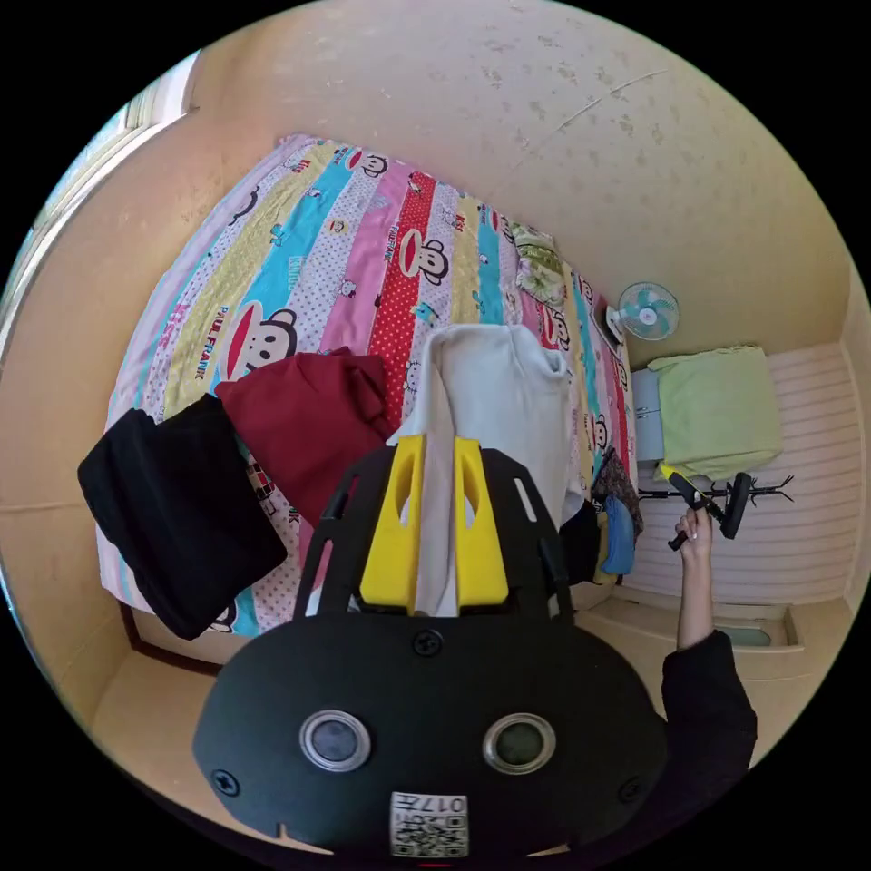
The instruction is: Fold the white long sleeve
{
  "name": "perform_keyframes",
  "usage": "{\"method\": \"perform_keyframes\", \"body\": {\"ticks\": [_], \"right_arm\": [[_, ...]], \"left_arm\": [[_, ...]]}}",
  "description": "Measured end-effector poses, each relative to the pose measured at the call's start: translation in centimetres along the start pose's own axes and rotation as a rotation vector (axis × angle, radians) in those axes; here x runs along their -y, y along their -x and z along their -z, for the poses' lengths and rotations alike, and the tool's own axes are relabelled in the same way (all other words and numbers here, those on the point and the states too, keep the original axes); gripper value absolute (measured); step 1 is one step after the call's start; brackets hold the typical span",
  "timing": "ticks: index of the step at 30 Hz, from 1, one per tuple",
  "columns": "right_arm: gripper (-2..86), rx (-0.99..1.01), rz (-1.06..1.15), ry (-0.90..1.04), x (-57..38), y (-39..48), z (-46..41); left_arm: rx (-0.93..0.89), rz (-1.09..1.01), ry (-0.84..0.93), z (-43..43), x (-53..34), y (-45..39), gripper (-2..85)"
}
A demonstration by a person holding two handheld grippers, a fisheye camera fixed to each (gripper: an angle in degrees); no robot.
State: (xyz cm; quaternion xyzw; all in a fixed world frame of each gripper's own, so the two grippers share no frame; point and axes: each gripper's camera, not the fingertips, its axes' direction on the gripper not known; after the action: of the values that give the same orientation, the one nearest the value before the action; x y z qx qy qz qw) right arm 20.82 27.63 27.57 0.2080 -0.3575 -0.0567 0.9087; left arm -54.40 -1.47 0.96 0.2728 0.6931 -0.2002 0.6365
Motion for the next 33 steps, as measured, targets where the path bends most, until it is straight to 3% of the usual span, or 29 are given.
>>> {"method": "perform_keyframes", "body": {"ticks": [3, 5, 7, 10, 14, 17, 19, 22, 24, 27, 29, 31, 33], "right_arm": [[8.0, 0.065, -0.102, 0.178, -7.0, -4.0, -5.7], [7.9, 0.035, -0.256, 0.367, -13.6, -7.5, -9.2], [7.8, 0.063, -0.418, 0.437, -18.1, -9.8, -9.7], [7.7, 0.155, -0.638, 0.407, -22.1, -12.2, -7.5], [7.6, 0.161, -0.789, 0.400, -20.9, -13.8, -4.3], [7.7, 0.133, -0.814, 0.361, -17.8, -13.4, -2.2], [7.7, 0.148, -0.806, 0.328, -15.9, -12.6, -1.6], [7.7, 0.179, -0.756, 0.341, -13.4, -11.0, -2.0], [7.8, 0.170, -0.709, 0.385, -12.3, -10.0, -2.7], [7.8, 0.149, -0.629, 0.481, -11.0, -8.8, -4.4], [8.0, 0.149, -0.600, 0.540, -10.4, -8.5, -5.7], [8.3, 0.164, -0.581, 0.555, -9.9, -8.5, -6.4], [8.6, 0.183, -0.566, 0.561, -9.4, -8.7, -7.1]], "left_arm": [[0.058, 0.033, 0.171, -6.8, -7.5, 7.7, 6.8], [0.080, 0.093, 0.287, -10.6, -12.3, 12.6, 8.2], [0.030, 0.184, 0.359, -12.8, -16.2, 16.9, 9.9], [-0.091, 0.290, 0.320, -13.3, -19.6, 21.5, 11.4], [-0.129, 0.196, 0.305, -13.5, -18.6, 22.0, 10.6], [-0.076, 0.199, 0.449, -14.9, -18.2, 22.3, 5.0], [-0.040, 0.205, 0.441, -13.5, -18.3, 23.1, 2.2], [-0.207, 0.173, 0.453, -9.7, -18.0, 25.7, 0.3], [-0.577, 0.039, 0.348, -3.2, -16.8, 27.0, -0.2], [-0.767, -0.090, 0.029, 10.7, -15.0, 29.0, -0.4], [-0.647, -0.078, -0.161, 19.8, -14.6, 31.4, -0.3], [-0.452, 0.094, -0.404, 28.3, -16.2, 35.5, -0.1], [-0.343, 0.397, -0.802, 36.4, -22.3, 41.2, 1.8]]}}
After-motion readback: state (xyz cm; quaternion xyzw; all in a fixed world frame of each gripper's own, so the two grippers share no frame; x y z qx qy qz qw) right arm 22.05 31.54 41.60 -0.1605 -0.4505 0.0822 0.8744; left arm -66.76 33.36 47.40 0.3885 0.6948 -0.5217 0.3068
